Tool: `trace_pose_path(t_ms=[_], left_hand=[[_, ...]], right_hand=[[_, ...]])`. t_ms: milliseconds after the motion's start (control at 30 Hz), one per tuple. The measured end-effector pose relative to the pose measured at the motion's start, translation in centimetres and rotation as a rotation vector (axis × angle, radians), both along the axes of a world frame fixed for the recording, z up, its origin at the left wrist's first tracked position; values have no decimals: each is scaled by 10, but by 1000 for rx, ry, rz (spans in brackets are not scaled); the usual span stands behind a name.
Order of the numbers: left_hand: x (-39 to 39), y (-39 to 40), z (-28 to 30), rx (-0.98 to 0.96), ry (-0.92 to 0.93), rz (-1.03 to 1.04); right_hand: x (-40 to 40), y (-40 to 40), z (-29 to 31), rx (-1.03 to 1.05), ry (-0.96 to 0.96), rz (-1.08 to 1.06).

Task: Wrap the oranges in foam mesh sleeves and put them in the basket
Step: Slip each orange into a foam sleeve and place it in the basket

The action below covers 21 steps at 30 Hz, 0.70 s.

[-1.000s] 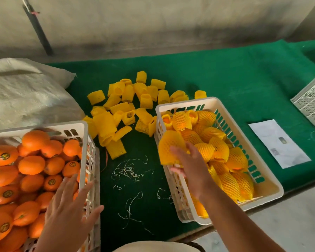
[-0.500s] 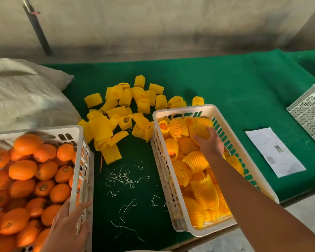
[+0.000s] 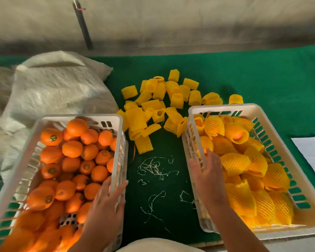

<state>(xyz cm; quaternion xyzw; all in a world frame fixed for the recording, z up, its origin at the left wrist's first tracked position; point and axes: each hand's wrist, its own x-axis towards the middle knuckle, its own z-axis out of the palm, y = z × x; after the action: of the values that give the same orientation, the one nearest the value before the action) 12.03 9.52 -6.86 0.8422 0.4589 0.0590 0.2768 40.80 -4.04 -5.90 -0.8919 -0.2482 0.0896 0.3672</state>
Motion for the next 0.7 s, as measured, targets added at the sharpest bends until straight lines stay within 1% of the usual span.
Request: trace_pose_path(t_ms=[67,100,133,200,233,333,433,500,600,633,700], left_hand=[[-1,-3,5,23,-49,-32],[-1,-2,7,26,-63,-34],[-1,0,7,13,-72,-28],[-5,9,8,23,-24,-34],[-7,15,10,26,-5,-17],[-16,46,15,-9,-76,140],[-27,91,18,114,31,201],[-33,121,23,183,118,240],[-37,161,30,262,261,231],[-37,172,33,285,291,224],[-34,192,39,297,302,227]], right_hand=[[-12,1,-4,-93,-119,133],[-10,1,-6,-124,-142,161],[-6,2,-7,-140,-128,164],[0,3,-11,-172,-115,161],[3,3,-14,-208,-115,168],[3,2,-18,-308,-165,230],[-1,4,-21,-304,-256,195],[0,3,-27,-350,-264,169],[11,-3,-46,-427,-337,196],[18,-5,-54,-451,-363,202],[33,-7,-72,-538,-339,259]])
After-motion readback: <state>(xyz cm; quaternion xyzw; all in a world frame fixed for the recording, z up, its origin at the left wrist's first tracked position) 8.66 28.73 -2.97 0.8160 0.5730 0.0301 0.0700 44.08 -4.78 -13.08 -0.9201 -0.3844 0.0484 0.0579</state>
